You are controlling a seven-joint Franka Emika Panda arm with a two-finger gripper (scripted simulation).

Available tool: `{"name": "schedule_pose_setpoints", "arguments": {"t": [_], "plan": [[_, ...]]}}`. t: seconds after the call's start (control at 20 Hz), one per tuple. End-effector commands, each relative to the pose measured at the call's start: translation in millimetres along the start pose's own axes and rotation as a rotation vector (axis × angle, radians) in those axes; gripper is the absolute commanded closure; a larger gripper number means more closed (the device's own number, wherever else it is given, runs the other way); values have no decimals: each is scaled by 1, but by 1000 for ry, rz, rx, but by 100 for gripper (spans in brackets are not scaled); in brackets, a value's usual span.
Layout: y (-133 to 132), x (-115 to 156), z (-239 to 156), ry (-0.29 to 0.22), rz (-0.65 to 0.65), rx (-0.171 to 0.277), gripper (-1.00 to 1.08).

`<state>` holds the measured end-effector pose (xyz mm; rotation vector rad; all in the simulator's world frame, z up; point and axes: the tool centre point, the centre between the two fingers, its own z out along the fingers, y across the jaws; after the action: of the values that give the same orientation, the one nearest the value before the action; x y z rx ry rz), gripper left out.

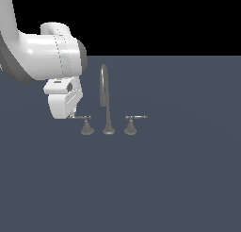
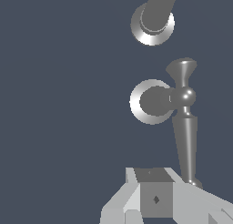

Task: Turn on the faucet by rotating a designated handle.

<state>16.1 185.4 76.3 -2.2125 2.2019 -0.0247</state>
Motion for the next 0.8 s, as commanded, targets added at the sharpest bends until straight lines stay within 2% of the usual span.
{"name": "schedule_pose_setpoints", "arguments": {"t": [0.0, 0.05, 0.75], "plan": [[15, -4, 9, 3, -4, -23, 108], [1, 0, -1, 0, 0, 3, 108], [53, 11, 9, 3, -4, -22, 108]]}}
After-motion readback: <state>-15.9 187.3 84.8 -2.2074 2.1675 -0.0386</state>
